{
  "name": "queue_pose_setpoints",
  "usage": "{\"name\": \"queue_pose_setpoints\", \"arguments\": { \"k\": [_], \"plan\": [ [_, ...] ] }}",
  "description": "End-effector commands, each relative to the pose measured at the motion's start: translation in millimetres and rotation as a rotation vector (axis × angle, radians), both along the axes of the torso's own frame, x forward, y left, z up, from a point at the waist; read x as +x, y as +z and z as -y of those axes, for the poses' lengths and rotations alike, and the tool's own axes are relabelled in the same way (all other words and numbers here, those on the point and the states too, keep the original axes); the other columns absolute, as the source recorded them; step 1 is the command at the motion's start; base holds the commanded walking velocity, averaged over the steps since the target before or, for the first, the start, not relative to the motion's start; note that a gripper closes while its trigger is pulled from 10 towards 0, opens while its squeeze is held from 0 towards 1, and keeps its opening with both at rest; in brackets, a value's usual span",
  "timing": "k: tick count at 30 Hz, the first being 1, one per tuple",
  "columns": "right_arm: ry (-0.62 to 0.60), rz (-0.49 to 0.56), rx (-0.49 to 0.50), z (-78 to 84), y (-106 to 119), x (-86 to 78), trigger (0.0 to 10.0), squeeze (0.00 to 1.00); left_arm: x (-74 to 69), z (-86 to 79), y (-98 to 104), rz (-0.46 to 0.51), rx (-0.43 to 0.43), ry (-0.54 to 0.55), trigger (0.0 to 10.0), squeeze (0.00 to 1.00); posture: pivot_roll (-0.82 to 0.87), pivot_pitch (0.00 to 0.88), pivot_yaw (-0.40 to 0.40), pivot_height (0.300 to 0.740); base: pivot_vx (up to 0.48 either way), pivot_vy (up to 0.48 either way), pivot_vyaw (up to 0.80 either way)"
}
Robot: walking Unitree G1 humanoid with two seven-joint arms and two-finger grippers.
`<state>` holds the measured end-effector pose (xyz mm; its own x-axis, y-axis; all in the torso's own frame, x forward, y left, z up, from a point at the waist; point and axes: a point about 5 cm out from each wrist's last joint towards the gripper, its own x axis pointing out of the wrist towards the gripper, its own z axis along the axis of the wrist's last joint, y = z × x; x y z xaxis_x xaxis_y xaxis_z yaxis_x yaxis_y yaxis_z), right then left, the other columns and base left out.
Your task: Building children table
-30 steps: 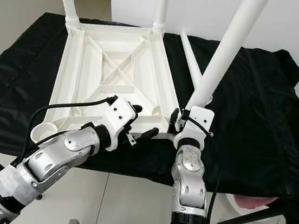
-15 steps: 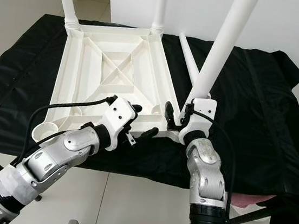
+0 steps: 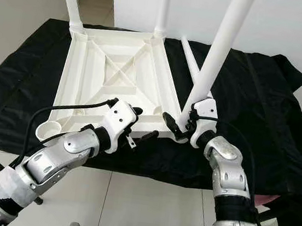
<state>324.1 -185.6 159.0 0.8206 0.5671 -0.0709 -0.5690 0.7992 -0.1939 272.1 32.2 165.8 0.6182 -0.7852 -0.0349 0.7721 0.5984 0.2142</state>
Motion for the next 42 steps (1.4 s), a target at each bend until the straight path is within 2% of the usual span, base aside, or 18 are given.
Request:
{"name": "queue_pose_setpoints", "arguments": {
  "k": [1, 8, 17, 18, 19, 20, 21, 22, 33, 34, 40, 42],
  "plan": [
    [0.058, -0.029, -0.019, -5.9, -7.3, 1.6, 10.0, 0.0, -10.9, 5.8, -7.0, -0.034, 0.053, -0.223, 10.0, 0.0, -0.12, 0.004, 0.029, 0.74, 0.0, 0.0, 0.0],
    [0.067, -0.041, -0.062, 0.5, -13.7, 7.5, 10.0, 0.0, -13.2, 6.7, -19.8, -0.083, 0.049, -0.203, 10.0, 0.0, -0.12, 0.004, 0.029, 0.74, 0.0, 0.0, 0.0],
    [0.071, -0.043, -0.074, 4.7, -18.7, 8.9, 10.0, 0.0, -15.0, 7.2, -23.7, -0.1, 0.053, -0.205, 10.0, 0.0, -0.11, 0.02, 0.028, 0.74, 0.0, 0.0, 0.0],
    [0.071, -0.041, -0.063, 5.2, -18.8, 8.7, 5.5, 0.0, -15.6, 7.3, -23.8, -0.1, 0.055, -0.206, 10.0, 0.0, -0.11, 0.027, 0.032, 0.74, 0.0, 0.0, 0.0],
    [0.071, -0.041, -0.063, 5.2, -18.8, 8.7, 5.5, 0.0, -15.6, 7.3, -23.8, -0.1, 0.055, -0.206, 10.0, 0.0, -0.11, 0.027, 0.032, 0.74, 0.0, 0.0, 0.0],
    [0.074, -0.037, -0.053, 5.6, -19.0, 8.9, 3.5, 0.0, -15.9, 7.3, -23.9, -0.099, 0.056, -0.207, 10.0, 0.0, -0.11, 0.037, 0.036, 0.74, 0.0, 0.0, 0.0],
    [0.074, -0.037, -0.053, 5.6, -19.0, 8.9, 3.5, 0.0, -15.9, 7.3, -23.9, -0.099, 0.056, -0.207, 10.0, 0.0, -0.11, 0.037, 0.036, 0.74, 0.0, 0.0, 0.0],
    [0.069, -0.033, -0.036, 6.1, -19.3, 8.5, 0.0, 0.0, -16.0, 7.4, -24.2, -0.099, 0.057, -0.206, 10.0, 0.0, -0.11, 0.037, 0.036, 0.74, 0.0, 0.0, 0.0],
    [0.03, -0.021, 0.013, 7.4, -21.2, 5.2, 0.0, 0.0, -13.8, 5.2, -23.9, -0.098, 0.055, -0.195, 10.0, 0.0, -0.12, 0.053, 0.04, 0.74, 0.0, 0.0, 0.0],
    [0.01, -0.017, 0.019, 7.9, -21.0, 5.5, 10.0, 0.0, -13.0, 5.1, -23.6, -0.096, 0.056, -0.194, 10.0, 0.0, -0.12, 0.053, 0.04, 0.74, 0.0, 0.0, 0.0],
    [-0.089, -0.004, 0.051, 3.3, -19.5, 8.4, 10.0, 0.0, -10.7, 5.1, -22.2, -0.088, 0.056, -0.19, 10.0, 0.0, -0.12, 0.048, 0.038, 0.74, 0.0, 0.0, 0.0],
    [-0.185, 0.005, 0.063, -0.9, -18.6, 9.5, 10.0, 0.0, -10.3, 3.8, -22.4, -0.086, 0.058, -0.187, 10.0, 0.0, -0.12, 0.043, 0.036, 0.74, 0.0, 0.0, 0.0]
  ]
}}
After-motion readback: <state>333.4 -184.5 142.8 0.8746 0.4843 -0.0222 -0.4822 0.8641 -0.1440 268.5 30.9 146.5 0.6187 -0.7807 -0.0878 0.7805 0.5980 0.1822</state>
